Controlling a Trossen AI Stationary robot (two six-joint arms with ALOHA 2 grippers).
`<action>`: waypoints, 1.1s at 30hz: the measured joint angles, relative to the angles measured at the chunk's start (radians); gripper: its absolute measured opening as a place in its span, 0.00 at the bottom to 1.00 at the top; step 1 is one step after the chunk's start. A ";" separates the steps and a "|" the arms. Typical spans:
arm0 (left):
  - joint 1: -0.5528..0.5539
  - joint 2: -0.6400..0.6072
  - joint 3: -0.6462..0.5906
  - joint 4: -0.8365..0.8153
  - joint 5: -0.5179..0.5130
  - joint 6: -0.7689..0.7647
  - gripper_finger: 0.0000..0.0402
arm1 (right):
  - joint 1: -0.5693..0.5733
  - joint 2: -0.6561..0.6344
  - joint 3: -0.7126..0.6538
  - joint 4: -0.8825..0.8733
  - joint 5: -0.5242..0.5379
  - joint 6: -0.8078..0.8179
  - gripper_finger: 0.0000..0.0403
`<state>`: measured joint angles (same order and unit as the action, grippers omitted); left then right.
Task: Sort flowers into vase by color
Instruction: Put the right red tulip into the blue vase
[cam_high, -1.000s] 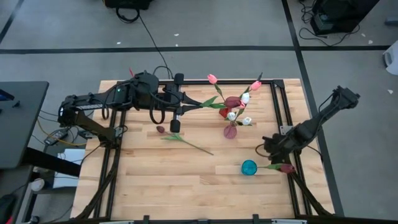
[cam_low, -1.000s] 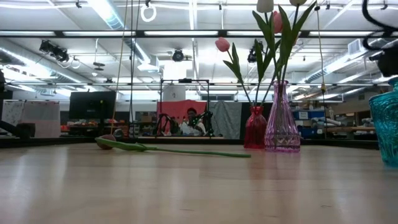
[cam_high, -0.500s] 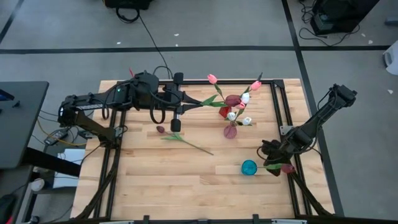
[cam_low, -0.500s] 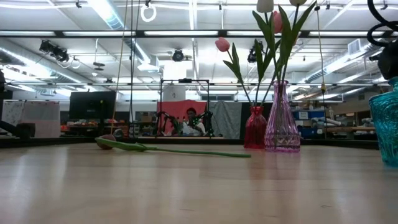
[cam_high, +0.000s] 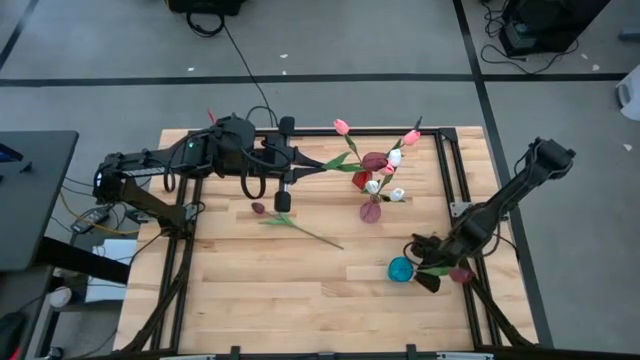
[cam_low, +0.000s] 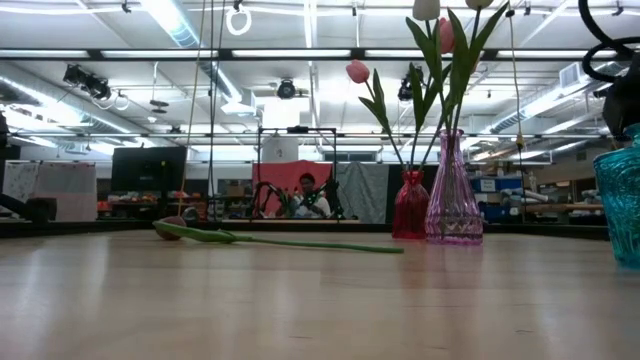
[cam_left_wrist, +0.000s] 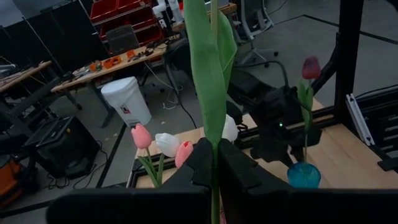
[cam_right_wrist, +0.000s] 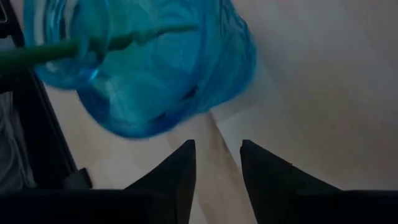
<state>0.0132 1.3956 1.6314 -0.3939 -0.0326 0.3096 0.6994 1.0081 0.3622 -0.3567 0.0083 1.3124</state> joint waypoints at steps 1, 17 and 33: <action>0.000 0.000 0.000 0.000 0.000 0.000 0.04 | -0.003 0.012 0.000 0.014 0.001 -0.003 0.34; 0.000 0.000 0.000 -0.001 -0.001 0.000 0.04 | -0.046 0.156 0.000 0.161 0.050 -0.038 0.33; 0.000 0.007 0.001 -0.006 0.000 -0.030 0.04 | -0.247 0.234 0.000 0.399 0.052 -0.232 0.33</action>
<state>0.0132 1.4030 1.6321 -0.4002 -0.0331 0.2796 0.4523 1.2422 0.3626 0.0424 0.0601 1.0806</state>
